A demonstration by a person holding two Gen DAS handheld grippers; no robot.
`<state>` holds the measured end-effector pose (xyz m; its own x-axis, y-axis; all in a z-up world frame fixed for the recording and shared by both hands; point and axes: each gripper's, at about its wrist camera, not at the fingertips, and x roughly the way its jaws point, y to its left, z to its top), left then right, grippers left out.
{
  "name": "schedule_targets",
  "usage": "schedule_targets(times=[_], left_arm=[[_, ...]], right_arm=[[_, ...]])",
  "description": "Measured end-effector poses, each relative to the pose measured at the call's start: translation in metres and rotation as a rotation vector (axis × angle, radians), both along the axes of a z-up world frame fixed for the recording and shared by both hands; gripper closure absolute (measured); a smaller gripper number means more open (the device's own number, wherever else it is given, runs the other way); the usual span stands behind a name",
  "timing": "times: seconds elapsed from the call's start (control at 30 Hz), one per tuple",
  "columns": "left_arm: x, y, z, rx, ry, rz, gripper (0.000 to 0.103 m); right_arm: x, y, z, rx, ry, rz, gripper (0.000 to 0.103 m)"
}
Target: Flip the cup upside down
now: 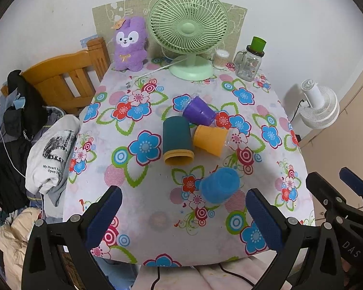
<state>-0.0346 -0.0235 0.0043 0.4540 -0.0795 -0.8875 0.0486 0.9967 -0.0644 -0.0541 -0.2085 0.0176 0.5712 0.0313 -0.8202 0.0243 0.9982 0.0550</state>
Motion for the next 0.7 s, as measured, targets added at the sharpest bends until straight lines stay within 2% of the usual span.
schedule_targets(times=[0.7], left_arm=[[0.004,-0.002,-0.008,-0.002,0.029,-0.011,0.000]], right_arm=[[0.007,0.002,-0.013,-0.007,0.037,-0.019,0.009]])
